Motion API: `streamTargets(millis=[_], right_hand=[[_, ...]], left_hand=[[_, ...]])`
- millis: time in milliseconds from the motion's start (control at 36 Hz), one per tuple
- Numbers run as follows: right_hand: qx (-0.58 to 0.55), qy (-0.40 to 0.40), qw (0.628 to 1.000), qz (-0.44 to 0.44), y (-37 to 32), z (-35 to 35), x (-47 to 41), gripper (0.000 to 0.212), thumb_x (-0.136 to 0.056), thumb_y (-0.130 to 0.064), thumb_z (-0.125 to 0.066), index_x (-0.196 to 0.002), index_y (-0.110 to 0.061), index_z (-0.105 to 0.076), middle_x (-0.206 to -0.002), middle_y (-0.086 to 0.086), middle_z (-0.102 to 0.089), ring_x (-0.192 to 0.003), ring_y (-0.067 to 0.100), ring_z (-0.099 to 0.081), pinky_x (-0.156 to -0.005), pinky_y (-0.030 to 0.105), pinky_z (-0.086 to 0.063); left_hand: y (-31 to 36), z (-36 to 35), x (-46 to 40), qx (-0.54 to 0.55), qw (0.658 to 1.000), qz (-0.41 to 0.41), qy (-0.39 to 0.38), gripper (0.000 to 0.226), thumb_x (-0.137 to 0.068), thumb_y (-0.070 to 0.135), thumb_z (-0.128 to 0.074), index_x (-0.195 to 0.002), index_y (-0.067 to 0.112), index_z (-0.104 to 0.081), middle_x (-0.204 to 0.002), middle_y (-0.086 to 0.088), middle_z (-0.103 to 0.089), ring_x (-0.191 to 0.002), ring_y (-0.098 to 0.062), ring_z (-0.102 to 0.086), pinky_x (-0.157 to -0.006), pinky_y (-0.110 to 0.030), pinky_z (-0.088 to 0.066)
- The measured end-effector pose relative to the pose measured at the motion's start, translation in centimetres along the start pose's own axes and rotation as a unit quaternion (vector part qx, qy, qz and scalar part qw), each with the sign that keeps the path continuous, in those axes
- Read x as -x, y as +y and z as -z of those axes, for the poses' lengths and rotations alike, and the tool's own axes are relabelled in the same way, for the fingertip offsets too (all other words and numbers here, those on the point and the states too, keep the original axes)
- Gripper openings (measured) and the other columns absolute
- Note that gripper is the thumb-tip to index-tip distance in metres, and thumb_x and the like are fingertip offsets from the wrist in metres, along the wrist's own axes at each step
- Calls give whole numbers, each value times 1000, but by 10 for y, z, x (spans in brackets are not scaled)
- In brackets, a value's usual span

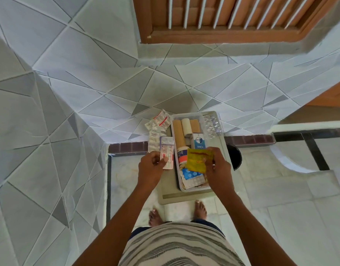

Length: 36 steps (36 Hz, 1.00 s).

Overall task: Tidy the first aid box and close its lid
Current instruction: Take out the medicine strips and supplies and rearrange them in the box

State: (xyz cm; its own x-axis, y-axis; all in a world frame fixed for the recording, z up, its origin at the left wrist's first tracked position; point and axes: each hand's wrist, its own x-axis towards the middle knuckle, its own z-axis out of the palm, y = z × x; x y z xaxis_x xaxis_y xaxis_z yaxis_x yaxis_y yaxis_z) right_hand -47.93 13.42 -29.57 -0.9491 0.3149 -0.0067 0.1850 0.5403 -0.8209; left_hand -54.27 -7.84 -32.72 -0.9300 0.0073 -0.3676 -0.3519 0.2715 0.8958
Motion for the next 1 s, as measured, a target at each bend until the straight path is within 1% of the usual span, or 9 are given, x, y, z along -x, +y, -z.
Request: streamTargets(millis=[56, 139, 306, 583, 667, 750, 861, 917, 1000], right_hand=[[12, -41, 999, -10, 9, 2, 0, 23, -103, -21, -52, -125, -15, -53, -90, -9, -66, -73, -5, -68, -59, 3, -47], [50, -104, 992, -48, 19, -2, -3, 30, -101, -12, -53, -130, -18, -50, -91, -4, -67, -77, 15, -72, -57, 8, -50], [136, -201, 969, -48, 22, -17, -10, 40, -100, -21, -56, -138, -21, -44, -120, 12, -66, -100, 30, -69, -83, 40, -60], [334, -253, 904, 88, 32, -10, -14, 54, -99, -35, -57, -148, -25, -36, -140, 9, -41, -132, 29, -46, -95, 45, -54], [298, -232, 919, 109, 38, -7, -16, 52, -97, -25, -60, -146, -21, -42, -135, 9, -43, -127, 28, -47, -90, 44, -57], [177, -143, 967, 110, 45, -1, -17, 38, -94, -9, -62, -132, -14, -58, -123, 9, -51, -112, 28, -58, -83, 36, -57], [-42, -72, 996, 23, 42, 17, -20, 38, -101, -28, -58, -138, -19, -55, -105, 1, -67, -88, 17, -68, -72, 23, -53], [-108, -97, 989, -1, 42, 25, -23, 44, -98, -37, -61, -139, -26, -54, -96, -8, -70, -79, 11, -70, -67, 25, -58], [-68, -96, 993, -1, 51, 31, -26, 26, -92, -25, -70, -118, -29, -68, -81, -8, -71, -73, 10, -68, -68, 37, -59]], left_hand=[[1, -9, 2, -8, 1000, 8, 0, 13, -84, 20, -77, -88, 30, -70, -87, 3, -76, -82, -14, -74, -77, -48, -61], [1, -21, 7, -10, 1000, 19, 0, 14, -83, 19, -78, -84, 30, -69, -85, 4, -77, -81, -14, -74, -77, -49, -62], [7, -37, 14, -21, 999, 30, 19, 16, -85, 19, -77, -95, 28, -69, -94, 4, -74, -88, -14, -72, -77, -46, -62], [12, -55, 28, -68, 997, 16, 40, 35, -83, 16, -79, -115, 15, -66, -103, -5, -72, -87, -19, -72, -71, -43, -63], [15, -58, 31, -78, 996, 21, 49, 30, -81, 16, -81, -107, 18, -66, -98, -2, -72, -84, -19, -72, -69, -40, -64], [14, -58, 32, -86, 995, 13, 43, 23, -78, 19, -83, -96, 21, -69, -89, 2, -73, -80, -15, -73, -66, -35, -63], [18, -62, 36, -93, 996, -8, -2, 17, -78, 18, -82, -93, 19, -74, -83, 5, -75, -76, -10, -72, -61, -24, -58], [19, -66, 37, -106, 994, -10, -34, 18, -79, 18, -82, -95, 19, -75, -84, 4, -75, -77, -9, -72, -64, -23, -57], [18, -74, 40, -134, 989, -30, -58, 19, -80, 16, -81, -98, 19, -78, -87, 4, -75, -80, -7, -70, -71, -24, -58]])
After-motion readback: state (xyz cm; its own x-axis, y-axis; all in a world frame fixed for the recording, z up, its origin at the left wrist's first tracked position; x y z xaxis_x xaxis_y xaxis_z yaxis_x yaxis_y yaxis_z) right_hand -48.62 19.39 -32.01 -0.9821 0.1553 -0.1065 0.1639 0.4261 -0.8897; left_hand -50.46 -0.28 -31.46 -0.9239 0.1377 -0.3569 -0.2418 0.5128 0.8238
